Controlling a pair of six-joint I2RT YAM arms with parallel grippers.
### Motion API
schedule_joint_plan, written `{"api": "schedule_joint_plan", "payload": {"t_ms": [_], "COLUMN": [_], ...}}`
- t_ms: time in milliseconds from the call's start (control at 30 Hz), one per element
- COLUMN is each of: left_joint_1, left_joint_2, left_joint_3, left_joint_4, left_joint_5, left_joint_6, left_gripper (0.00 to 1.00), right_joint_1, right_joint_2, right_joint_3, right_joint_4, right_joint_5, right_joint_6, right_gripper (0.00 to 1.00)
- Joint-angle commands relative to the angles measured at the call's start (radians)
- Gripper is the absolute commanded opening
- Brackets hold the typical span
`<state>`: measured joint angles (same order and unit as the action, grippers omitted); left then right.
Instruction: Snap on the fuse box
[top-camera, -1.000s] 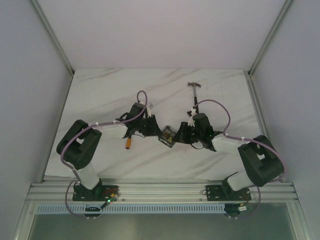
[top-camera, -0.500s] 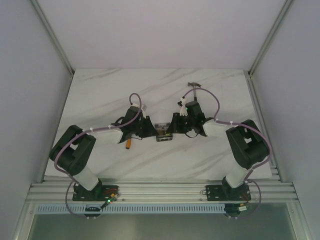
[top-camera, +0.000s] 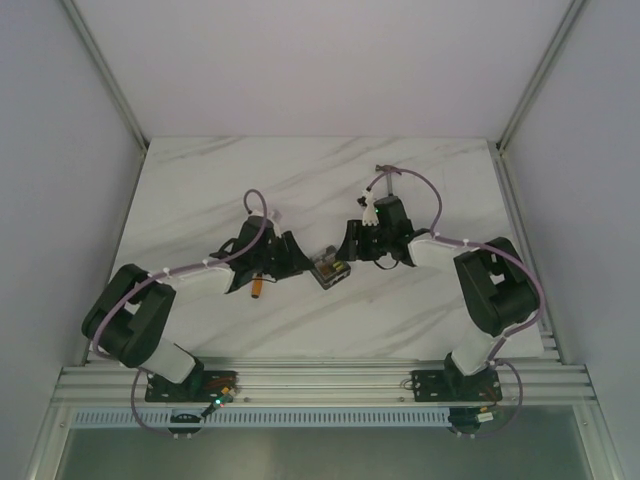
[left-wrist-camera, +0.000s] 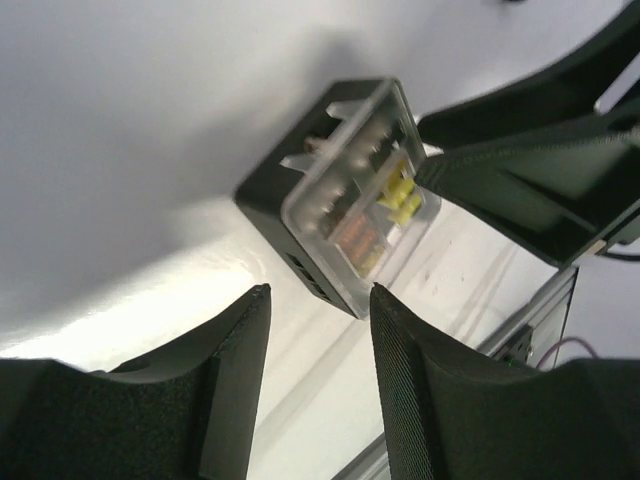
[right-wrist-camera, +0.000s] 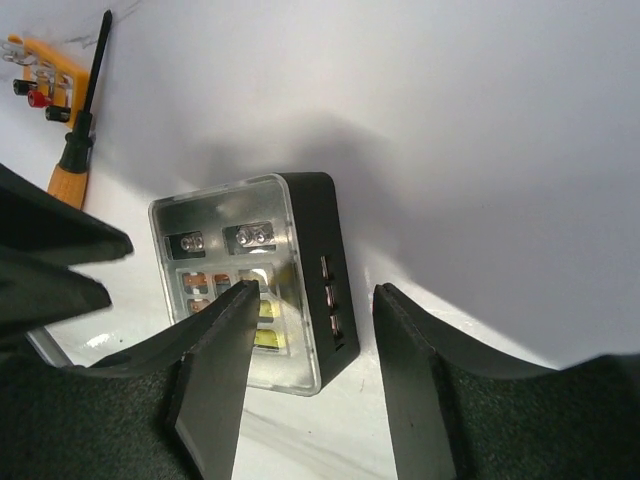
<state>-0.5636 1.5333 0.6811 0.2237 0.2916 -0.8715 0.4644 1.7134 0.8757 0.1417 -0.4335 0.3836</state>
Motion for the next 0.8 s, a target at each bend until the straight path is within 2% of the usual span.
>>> {"api": "schedule_joint_plan", "payload": {"t_ms": [0,233,400,767], "left_joint_1": [0.058,0.077,0.078,0.06], "left_joint_2": [-0.027,0.055,0.124,0.203], "left_joint_3": [-0.017,0.061,0.083,0.043], "left_joint_4": [-0.003,0.013,0.044,0.135], "left_joint_5": [-0.03,-0.004,0.026,0.114], "left_joint_6": [-0.012,0.016,0.016,-0.023], "left_gripper": [0.54,0.53,0.48,0.28], "right_joint_1": [-0.008,-0.016,-0.016,0.009], "right_joint_2": [-0.012,0.051,0.094,0.202], "right_joint_3": [0.025,0.077,0.104,0.085], "right_joint_4": [0.033,0.061,0.073,0.111], "right_joint_5": [-0.024,-0.062,-0.089,-0.179], "right_joint_6": [-0.013,0.005,0.008,0.005], "right_gripper": [0.56,0.55,0.54,0.43]}}
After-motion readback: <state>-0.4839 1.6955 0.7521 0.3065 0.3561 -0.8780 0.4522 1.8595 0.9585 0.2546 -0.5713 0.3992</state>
